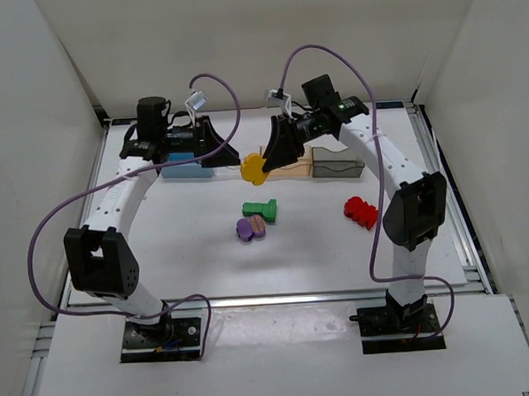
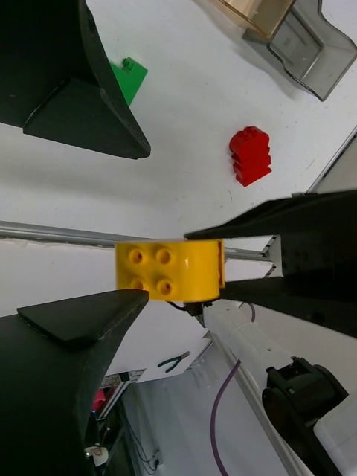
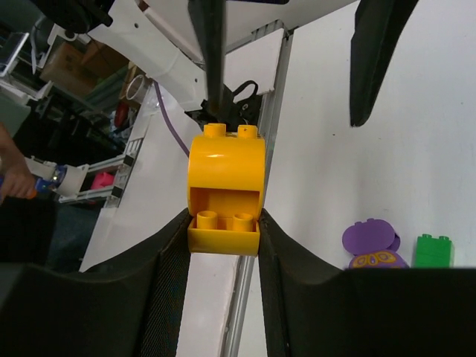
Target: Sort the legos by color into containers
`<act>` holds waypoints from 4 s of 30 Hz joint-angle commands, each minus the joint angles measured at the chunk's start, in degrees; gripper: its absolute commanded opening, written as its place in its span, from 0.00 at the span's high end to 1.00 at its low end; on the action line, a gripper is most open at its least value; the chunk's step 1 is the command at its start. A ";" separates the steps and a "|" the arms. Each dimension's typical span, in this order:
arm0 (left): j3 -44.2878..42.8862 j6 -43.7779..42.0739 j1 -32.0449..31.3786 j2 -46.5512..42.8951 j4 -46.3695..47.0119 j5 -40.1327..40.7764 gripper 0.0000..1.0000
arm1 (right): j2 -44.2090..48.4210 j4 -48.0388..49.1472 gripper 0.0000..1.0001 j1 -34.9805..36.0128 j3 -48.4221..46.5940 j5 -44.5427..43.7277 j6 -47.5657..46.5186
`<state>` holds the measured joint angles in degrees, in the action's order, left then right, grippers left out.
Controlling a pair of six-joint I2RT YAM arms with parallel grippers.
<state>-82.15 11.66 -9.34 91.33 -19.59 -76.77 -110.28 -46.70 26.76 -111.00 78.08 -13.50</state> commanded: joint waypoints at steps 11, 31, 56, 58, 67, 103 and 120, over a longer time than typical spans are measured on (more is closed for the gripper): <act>-0.82 -2.70 -3.57 -0.98 0.17 -3.65 0.20 | -3.27 8.11 1.00 0.57 -2.82 2.86 8.05; -1.88 -7.71 -4.46 -1.41 -5.46 3.38 0.90 | -1.70 0.59 1.00 1.10 -0.63 -0.03 -1.23; -6.71 -9.80 0.03 1.13 -4.20 55.52 0.90 | 10.44 -1.57 1.00 -6.37 11.16 -18.48 -2.97; -6.36 -10.95 0.03 1.31 -6.50 63.97 0.90 | 8.95 1.94 1.00 -6.46 8.80 -19.37 0.12; -2.67 -10.69 3.01 0.87 -10.55 74.13 0.90 | 0.96 16.19 1.00 -4.01 -1.40 -35.62 20.43; -13.03 -10.52 6.97 20.29 -8.09 70.88 0.90 | -9.25 26.57 1.00 3.29 -11.87 -45.30 25.54; -12.77 -11.40 7.67 23.10 -7.21 71.94 0.55 | -10.30 27.27 1.00 3.38 -12.14 -43.89 25.98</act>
<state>-92.97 0.75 -2.07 114.59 -27.77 -5.04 -120.75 -22.33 30.22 -122.87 33.21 12.69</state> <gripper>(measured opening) 0.471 0.415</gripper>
